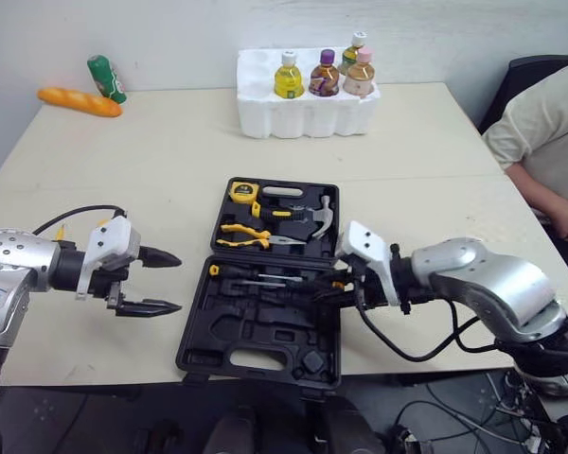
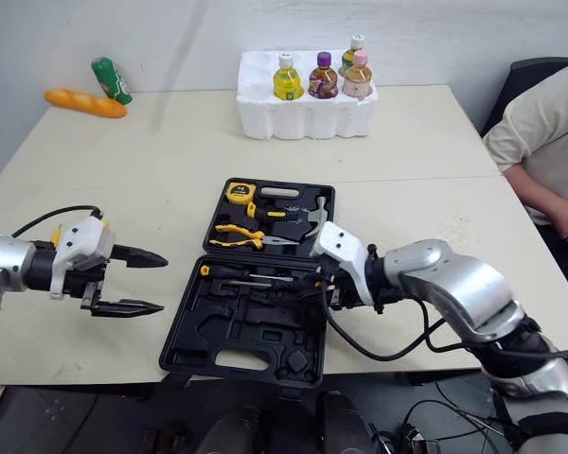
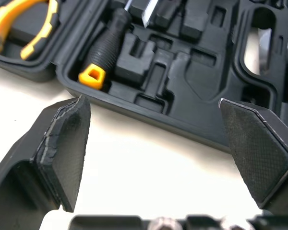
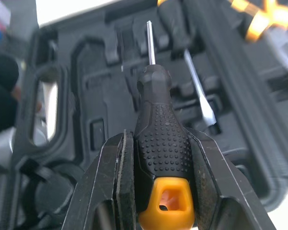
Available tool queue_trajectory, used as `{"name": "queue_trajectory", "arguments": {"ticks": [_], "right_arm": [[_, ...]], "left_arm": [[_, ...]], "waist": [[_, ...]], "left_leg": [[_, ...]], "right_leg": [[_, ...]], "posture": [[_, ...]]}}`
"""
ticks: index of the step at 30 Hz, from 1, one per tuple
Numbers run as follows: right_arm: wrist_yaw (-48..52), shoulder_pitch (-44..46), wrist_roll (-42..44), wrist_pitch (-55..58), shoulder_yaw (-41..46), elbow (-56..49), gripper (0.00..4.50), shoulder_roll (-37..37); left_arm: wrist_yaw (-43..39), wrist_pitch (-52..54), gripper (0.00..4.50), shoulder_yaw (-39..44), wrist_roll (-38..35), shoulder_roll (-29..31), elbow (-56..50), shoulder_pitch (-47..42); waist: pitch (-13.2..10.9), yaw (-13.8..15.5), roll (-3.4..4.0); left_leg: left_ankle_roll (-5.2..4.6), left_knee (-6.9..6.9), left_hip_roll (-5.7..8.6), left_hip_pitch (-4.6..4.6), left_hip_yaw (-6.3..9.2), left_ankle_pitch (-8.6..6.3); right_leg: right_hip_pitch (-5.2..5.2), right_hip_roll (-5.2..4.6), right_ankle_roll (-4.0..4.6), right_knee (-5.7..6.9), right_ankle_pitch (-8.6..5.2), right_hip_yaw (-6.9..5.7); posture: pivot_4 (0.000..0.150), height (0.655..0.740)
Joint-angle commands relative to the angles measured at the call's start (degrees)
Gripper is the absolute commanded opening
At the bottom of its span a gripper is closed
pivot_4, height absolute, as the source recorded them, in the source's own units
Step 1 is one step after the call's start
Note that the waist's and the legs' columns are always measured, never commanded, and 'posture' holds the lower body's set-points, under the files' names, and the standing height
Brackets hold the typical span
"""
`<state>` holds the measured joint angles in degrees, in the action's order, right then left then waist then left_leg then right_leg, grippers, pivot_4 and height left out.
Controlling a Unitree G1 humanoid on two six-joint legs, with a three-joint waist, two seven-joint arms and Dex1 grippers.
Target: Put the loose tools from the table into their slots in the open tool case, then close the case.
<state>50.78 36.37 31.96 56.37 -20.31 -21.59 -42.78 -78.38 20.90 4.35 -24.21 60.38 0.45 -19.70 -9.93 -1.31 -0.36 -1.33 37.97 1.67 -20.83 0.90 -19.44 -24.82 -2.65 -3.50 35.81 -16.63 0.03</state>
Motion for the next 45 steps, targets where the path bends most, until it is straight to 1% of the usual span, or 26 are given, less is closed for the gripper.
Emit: {"name": "queue_trajectory", "arguments": {"ticks": [1,3,4,7,10,14,20,22,23,24,25,26,27,28,29,35,36,37,38,39,40,42,43,44,45], "right_arm": [[0.2,1.2,-3.5,-2.7,-1.4,0.7,1.03,0.7],[0.7,1.2,-4.2,-3.0,-2.5,0.7,1.03,1.0],[0.7,1.2,-4.5,-3.1,-2.8,0.7,1.03,1.4],[0.9,1.2,-5.5,-3.2,-3.6,0.7,1.03,2.3],[1.7,1.4,-5.9,-3.3,-3.8,0.6,1.03,2.7],[2.1,1.9,-5.5,-2.3,-3.4,0.1,1.03,3.2],[1.2,2.2,-7.4,-2.2,-4.7,0.7,1.03,4.3],[1.4,2.5,-7.1,-1.7,-4.4,0.5,2.04,4.8],[1.7,2.8,-6.8,-1.5,-4.0,0.2,2.18,5.0],[1.7,3.1,-6.5,-1.3,-3.5,0.1,2.63,5.2],[1.6,3.5,-6.2,-1.0,-2.7,0.0,2.84,5.4],[1.4,3.9,-5.8,-1.0,-1.5,0.0,3.46,5.9],[1.2,4.1,-5.5,-0.9,-0.7,0.1,3.80,6.4],[1.1,4.2,-5.1,-1.3,0.1,0.1,4.27,6.9],[1.1,4.1,-4.9,-1.8,0.7,0.3,4.42,7.4],[1.6,0.4,-8.0,-13.2,0.9,6.3,4.42,11.6],[1.8,-0.4,-8.1,-15.3,1.1,7.6,4.05,12.8],[2.1,-0.9,-8.2,-16.7,1.3,8.6,3.86,13.7],[2.3,-1.5,-8.0,-17.6,1.6,9.4,3.53,14.6],[2.4,-1.8,-7.9,-18.1,1.9,9.8,2.99,15.2],[2.8,-2.2,-8.3,-19.0,1.7,10.2,2.55,15.5],[3.4,-3.0,-9.3,-20.8,0.9,11.0,1.43,16.0],[3.5,-3.2,-9.6,-21.3,0.7,11.3,0.98,16.2],[3.8,-3.4,-10.4,-21.9,0.0,11.9,0.33,16.2],[4.1,-3.5,-11.3,-22.6,-0.7,12.5,0.04,16.2]], "left_arm": [[-1.4,1.5,4.50,-0.4,-0.5,0.7,-1.5,-0.6],[-1.3,0.9,4.50,-0.6,-0.1,0.4,-1.4,-0.7],[-1.1,0.7,4.50,-0.6,0.1,0.2,-1.3,-0.9],[-1.2,-0.1,4.50,-1.1,0.8,0.1,-0.8,-1.2],[-0.9,-0.8,4.50,-1.6,1.3,-0.4,-0.2,-1.9],[-0.5,-0.6,4.50,-2.0,1.5,-1.1,-0.4,-2.6],[-0.4,-0.9,4.50,-2.1,1.7,-1.4,-0.2,-3.0],[-0.3,-0.5,4.50,-2.0,1.6,-1.6,-0.3,-3.4],[-0.2,-0.3,4.50,-2.0,1.5,-1.7,-0.4,-3.5],[-0.2,-0.1,4.50,-2.0,1.3,-1.7,-0.6,-3.6],[-0.2,0.0,4.50,-2.0,1.3,-1.8,-0.8,-3.6],[-0.2,0.1,4.50,-2.1,1.2,-1.8,-0.9,-3.7],[-0.2,0.1,4.50,-2.1,1.2,-1.9,-0.9,-3.8],[-0.2,0.2,4.50,-2.1,1.2,-2.0,-0.8,-3.9],[-0.3,0.2,4.50,-2.2,1.3,-2.1,-0.7,-4.1],[-0.3,0.1,4.50,-2.9,1.6,-3.0,-0.7,-5.0],[-0.3,0.1,4.50,-3.0,1.6,-3.1,-0.8,-5.1],[-0.2,0.1,4.50,-3.0,1.6,-3.2,-0.8,-5.2],[-0.3,0.1,4.50,-3.0,1.7,-3.2,-0.8,-5.2],[-0.3,0.0,4.50,-3.0,1.7,-3.2,-0.7,-5.2],[-0.3,-0.1,4.50,-3.0,1.7,-3.2,-0.6,-5.2],[-0.4,-0.3,4.50,-3.0,1.8,-3.2,-0.5,-5.2],[-0.4,-0.4,4.50,-3.0,1.8,-3.2,-0.4,-5.2],[-0.4,-0.5,4.50,-3.0,1.8,-3.2,-0.4,-5.2],[-0.4,-0.5,4.50,-3.0,1.9,-3.2,-0.5,-5.2]], "waist": [[0.0,0.0,0.00],[0.0,-0.1,-0.01],[0.0,-0.2,-0.01],[0.0,-0.3,-0.01],[0.0,-0.2,-0.01],[0.0,-0.1,-0.02],[0.0,-0.2,-0.02],[0.0,-0.2,-0.02],[0.0,-0.2,-0.02],[0.0,-0.2,-0.02],[0.0,-0.2,-0.02],[0.0,-0.3,-0.02],[0.0,-0.3,-0.02],[0.0,-0.2,-0.02],[0.0,-0.2,-0.02],[0.0,-0.2,-0.05],[0.0,-0.3,-0.07],[0.0,-0.3,-0.07],[0.0,-0.3,-0.07],[0.0,-0.3,-0.07],[0.0,-0.3,-0.07],[0.0,-0.2,-0.07],[0.0,-0.2,-0.08],[0.0,-0.2,-0.08],[0.0,-0.2,-0.08]], "left_leg": [[0.00,0.02,0.00,-0.11,0.00,0.00],[0.14,0.14,0.03,-0.57,-0.04,0.08],[0.43,0.13,0.03,-0.60,-0.04,0.24],[0.43,0.11,0.02,-0.58,-0.04,0.25],[0.23,0.13,0.02,-0.53,-0.05,0.15],[0.23,0.15,0.03,-0.54,-0.05,0.16],[0.27,0.16,0.03,-0.54,-0.06,0.19],[0.28,0.18,0.03,-0.54,-0.06,0.19],[0.27,0.18,0.03,-0.54,-0.06,0.19],[0.27,0.19,0.03,-0.54,-0.06,0.19],[0.28,0.19,0.03,-0.54,-0.06,0.19],[0.28,0.19,0.03,-0.54,-0.06,0.19],[0.28,0.19,0.03,-0.54,-0.07,0.19],[0.28,0.19,0.03,-0.54,-0.06,0.19],[0.29,0.19,0.03,-0.54,-0.06,0.19],[0.32,0.21,0.05,-0.54,-0.07,0.21],[0.37,0.21,0.05,-0.54,-0.07,0.24],[0.38,0.21,0.05,-0.54,-0.08,0.25],[0.38,0.21,0.05,-0.54,-0.09,0.25],[0.42,0.21,0.05,-0.54,-0.10,0.27],[0.45,0.22,0.05,-0.54,-0.10,0.28],[0.47,0.24,0.05,-0.54,-0.10,0.29],[0.46,0.24,0.05,-0.54,-0.10,0.29],[0.46,0.25,0.05,-0.54,-0.10,0.29],[0.46,0.25,0.05,-0.54,-0.09,0.29]], "right_leg": [[-0.12,0.00,-0.01,0.01,0.01,0.00],[-0.64,0.00,-0.03,0.20,0.02,0.03],[-0.68,0.02,-0.03,0.19,0.02,0.03],[-0.69,0.05,-0.03,0.24,0.02,0.03],[-0.68,0.05,-0.02,0.31,0.02,0.05],[-0.68,0.04,-0.02,0.35,0.02,0.04],[-0.68,0.04,-0.02,0.35,0.02,0.05],[-0.68,0.04,-0.02,0.37,0.02,0.05],[-0.68,0.04,-0.02,0.38,0.02,0.05],[-0.68,0.05,-0.02,0.38,0.02,0.05],[-0.68,0.04,-0.02,0.38,0.02,0.05],[-0.68,0.04,-0.02,0.40,0.02,0.05],[-0.68,0.04,-0.02,0.50,0.02,0.06],[-0.69,0.05,-0.02,0.62,0.02,0.05],[-0.69,0.05,-0.02,0.62,0.02,0.04],[-0.68,0.05,-0.02,0.65,0.02,0.05],[-0.68,0.05,-0.02,0.65,0.02,0.05],[-0.68,0.06,-0.03,0.65,0.02,0.06],[-0.69,0.07,-0.03,0.67,0.02,0.07],[-0.70,0.08,-0.02,0.69,0.02,0.08],[-0.70,0.09,-0.02,0.70,0.02,0.08],[-0.70,0.08,-0.03,0.72,0.02,0.07],[-0.70,0.08,-0.03,0.72,0.02,0.07],[-0.69,0.08,-0.03,0.72,0.02,0.07],[-0.69,0.08,-0.03,0.72,0.02,0.07]], "posture": [[0.150,0.7367],[0.150,0.7367],[0.150,0.7367],[0.150,0.7367],[0.150,0.7367],[0.150,0.7367],[0.150,0.7367],[0.150,0.7367],[0.150,0.7367],[0.150,0.7367],[0.150,0.7367],[0.150,0.7367],[0.150,0.7367],[0.150,0.7367],[0.150,0.7367],[0.150,0.7367],[0.150,0.7367],[0.150,0.7367],[0.150,0.7367],[0.150,0.7367],[0.150,0.7367],[0.150,0.7367],[0.150,0.7367],[0.150,0.7367],[0.150,0.7367]]}}
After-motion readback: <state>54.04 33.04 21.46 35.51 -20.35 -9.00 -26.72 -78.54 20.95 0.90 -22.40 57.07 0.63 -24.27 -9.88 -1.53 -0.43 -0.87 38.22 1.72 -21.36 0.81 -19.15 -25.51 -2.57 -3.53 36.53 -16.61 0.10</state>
